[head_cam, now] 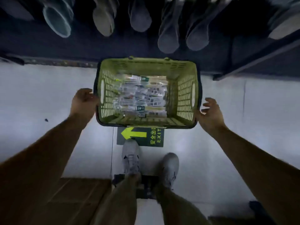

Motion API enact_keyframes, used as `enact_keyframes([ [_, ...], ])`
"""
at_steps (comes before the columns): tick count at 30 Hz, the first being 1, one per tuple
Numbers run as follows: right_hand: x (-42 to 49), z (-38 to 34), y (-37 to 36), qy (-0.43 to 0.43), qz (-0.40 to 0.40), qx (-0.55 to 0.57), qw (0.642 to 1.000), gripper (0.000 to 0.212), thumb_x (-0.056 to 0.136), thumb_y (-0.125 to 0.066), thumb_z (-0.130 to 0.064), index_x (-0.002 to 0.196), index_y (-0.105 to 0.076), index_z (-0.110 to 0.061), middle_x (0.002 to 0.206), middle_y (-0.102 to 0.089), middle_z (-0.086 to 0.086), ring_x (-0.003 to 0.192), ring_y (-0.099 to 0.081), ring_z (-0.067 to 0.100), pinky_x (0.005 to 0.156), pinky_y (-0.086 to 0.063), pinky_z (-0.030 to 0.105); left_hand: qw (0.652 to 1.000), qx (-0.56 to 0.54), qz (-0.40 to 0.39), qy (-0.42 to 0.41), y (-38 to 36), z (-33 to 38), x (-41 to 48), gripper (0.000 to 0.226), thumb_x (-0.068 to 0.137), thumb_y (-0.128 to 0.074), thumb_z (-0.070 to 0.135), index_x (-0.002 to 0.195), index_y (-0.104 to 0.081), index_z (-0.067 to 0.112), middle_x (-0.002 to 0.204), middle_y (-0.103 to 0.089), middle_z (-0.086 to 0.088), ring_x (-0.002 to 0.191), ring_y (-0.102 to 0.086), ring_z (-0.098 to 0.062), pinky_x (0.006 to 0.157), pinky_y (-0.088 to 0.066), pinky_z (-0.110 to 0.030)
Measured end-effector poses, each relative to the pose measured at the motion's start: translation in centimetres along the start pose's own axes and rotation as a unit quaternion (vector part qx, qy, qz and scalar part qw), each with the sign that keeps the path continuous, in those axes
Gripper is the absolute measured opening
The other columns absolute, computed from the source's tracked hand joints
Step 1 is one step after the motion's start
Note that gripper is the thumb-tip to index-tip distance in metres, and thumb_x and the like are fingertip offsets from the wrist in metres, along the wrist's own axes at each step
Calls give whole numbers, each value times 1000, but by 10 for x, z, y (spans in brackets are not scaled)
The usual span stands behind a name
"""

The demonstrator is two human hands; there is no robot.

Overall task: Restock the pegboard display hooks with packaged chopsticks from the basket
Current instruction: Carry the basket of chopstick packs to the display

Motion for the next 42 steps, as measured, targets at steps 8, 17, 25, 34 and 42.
enact_keyframes([
  [8, 64, 42, -36, 3, 100, 6, 995, 44, 92, -68, -36, 128, -51, -15, 102, -66, -2, 85, -64, 14, 59, -42, 18, 979, 162, 106, -72, -19, -46, 66, 42, 85, -65, 41, 115, -65, 12, 100, -73, -9, 83, -69, -24, 71, -55, -35],
  [17, 81, 36, -38, -55, 124, 35, 990, 37, 93, -61, -38, 99, -60, -1, 95, -69, 24, 83, -69, 41, 64, -56, 45, 994, 95, 47, 4, -33, -66, 74, 27, 88, -68, 39, 94, -69, 13, 92, -76, -15, 71, -70, -22, 59, -52, -27],
  [25, -11, 11, 34, -81, 144, 37, 986, 30, 95, -57, -37, 93, -58, -7, 81, -65, 18, 63, -63, 30, 49, -48, 28, 987, 156, 30, -23, 14, 2, -5, 32, 90, -66, 42, 86, -64, 10, 82, -72, -12, 68, -68, -25, 54, -49, -29],
  [34, -219, -43, 186, -149, 186, 77, 968, 26, 93, -56, -45, 85, -57, -21, 64, -64, 2, 48, -61, 15, 34, -42, 24, 974, 219, -17, -60, 106, 148, -172, 33, 93, -65, 38, 76, -57, 11, 69, -64, -7, 60, -63, -25, 47, -38, -26],
  [42, -389, -48, 281, -202, 242, 176, 932, 15, 96, -59, -35, 90, -60, -21, 73, -70, 4, 60, -70, 23, 47, -58, 40, 945, 274, -76, -163, 123, 278, -277, 32, 92, -63, 42, 73, -58, 16, 64, -65, -3, 56, -62, -20, 47, -39, -26],
])
Point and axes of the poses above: each hand's wrist, its own x-axis towards the middle knuckle, its own y-axis out of the back of the hand, z = x × y, the point moved 8 cm from there along x, towards the middle knuckle
